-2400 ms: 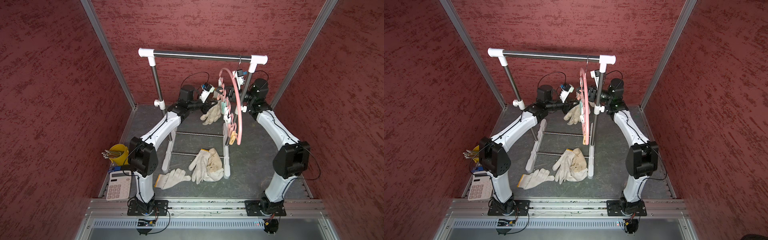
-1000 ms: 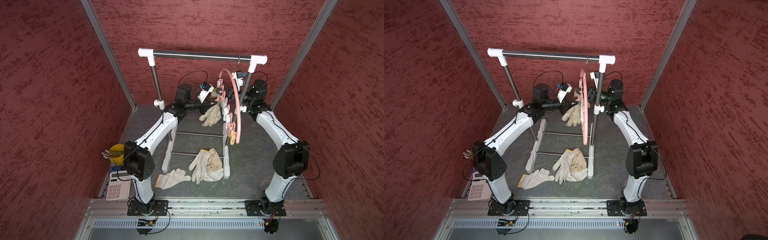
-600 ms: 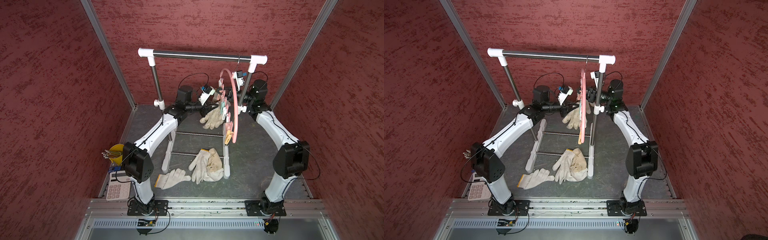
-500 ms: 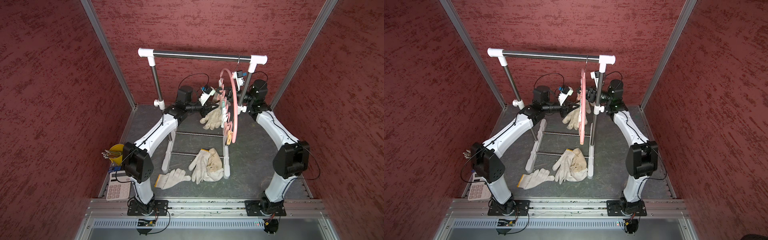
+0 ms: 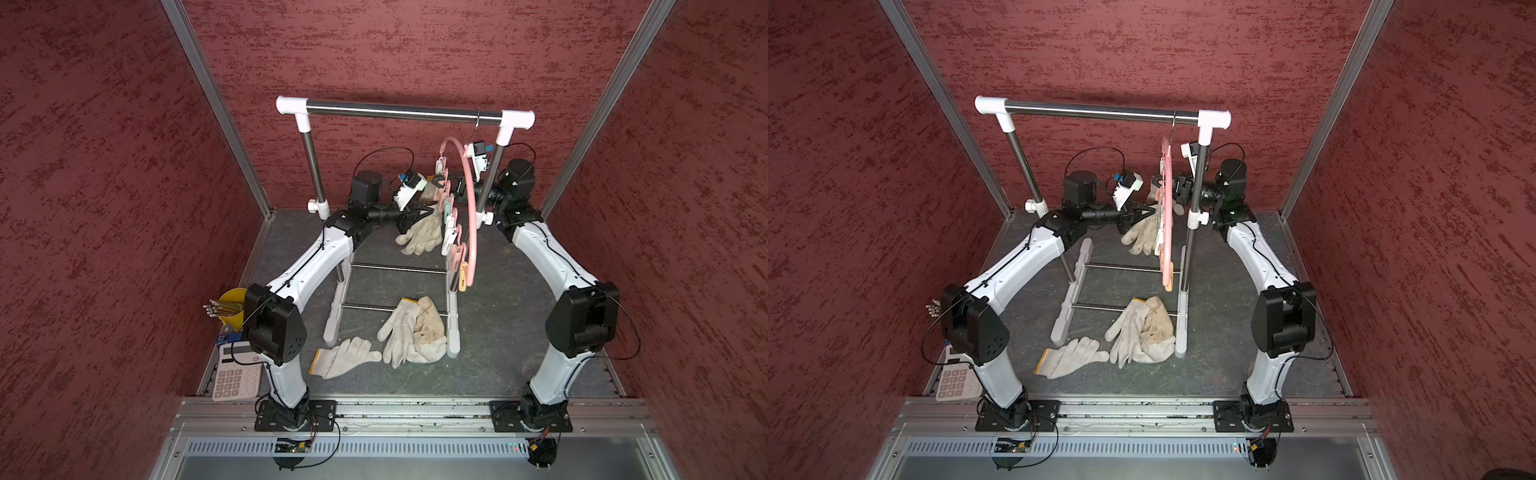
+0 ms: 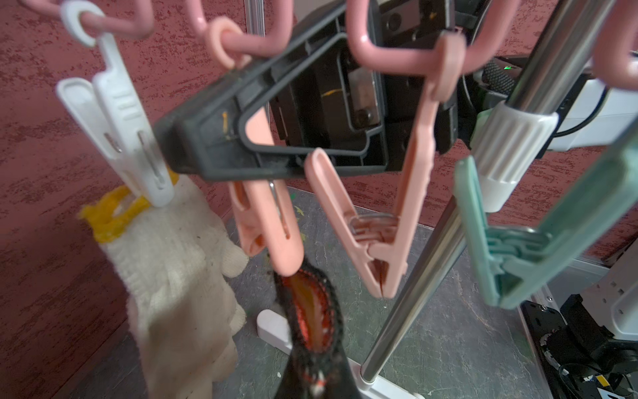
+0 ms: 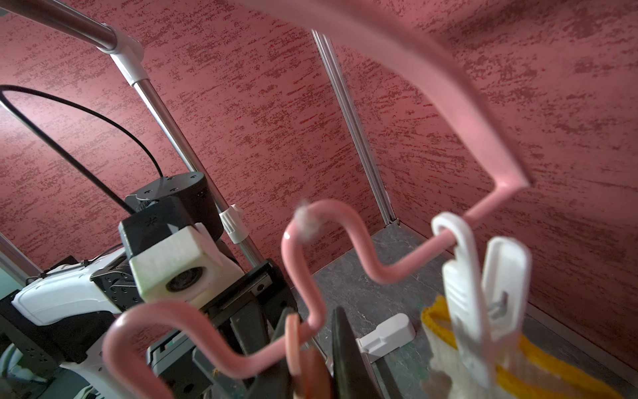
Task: Clip the gloves onto a hanger to dry
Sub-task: Clamp the glove onto the hanger.
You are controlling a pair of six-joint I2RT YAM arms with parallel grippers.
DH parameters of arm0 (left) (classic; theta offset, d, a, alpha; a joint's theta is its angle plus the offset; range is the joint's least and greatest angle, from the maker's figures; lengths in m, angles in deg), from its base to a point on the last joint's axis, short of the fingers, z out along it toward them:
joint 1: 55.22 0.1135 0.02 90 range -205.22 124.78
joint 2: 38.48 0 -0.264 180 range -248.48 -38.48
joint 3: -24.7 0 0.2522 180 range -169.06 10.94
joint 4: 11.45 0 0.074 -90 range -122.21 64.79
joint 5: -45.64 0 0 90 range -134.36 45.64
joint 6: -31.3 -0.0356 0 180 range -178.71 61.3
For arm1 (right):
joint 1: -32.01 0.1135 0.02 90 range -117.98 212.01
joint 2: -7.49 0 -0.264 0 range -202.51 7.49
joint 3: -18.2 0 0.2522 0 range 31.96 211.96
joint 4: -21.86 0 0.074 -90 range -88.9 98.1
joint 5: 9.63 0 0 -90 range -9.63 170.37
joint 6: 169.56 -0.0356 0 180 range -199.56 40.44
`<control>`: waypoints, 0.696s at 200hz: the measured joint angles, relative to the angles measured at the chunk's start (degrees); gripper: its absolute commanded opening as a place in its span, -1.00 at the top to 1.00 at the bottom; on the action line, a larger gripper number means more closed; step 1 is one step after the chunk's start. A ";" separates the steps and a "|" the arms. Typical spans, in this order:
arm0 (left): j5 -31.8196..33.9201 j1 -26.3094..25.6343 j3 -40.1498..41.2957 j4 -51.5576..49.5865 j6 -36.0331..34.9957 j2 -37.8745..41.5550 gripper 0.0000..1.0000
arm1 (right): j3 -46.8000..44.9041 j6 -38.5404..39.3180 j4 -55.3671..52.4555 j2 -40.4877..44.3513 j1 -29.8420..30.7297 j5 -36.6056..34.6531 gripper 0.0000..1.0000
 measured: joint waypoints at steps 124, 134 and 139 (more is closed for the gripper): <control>0.17 0.13 -1.95 0.83 0.63 -1.99 1.00 | -0.37 -3.32 1.49 0.00 -0.02 1.90 1.00; 0.17 0.13 -1.95 0.83 0.63 -1.99 1.00 | -0.39 -3.54 1.79 0.00 -0.02 1.92 1.00; 0.17 0.13 -1.95 0.83 0.66 -1.99 1.00 | -0.46 -3.63 1.90 0.00 -0.02 1.92 1.00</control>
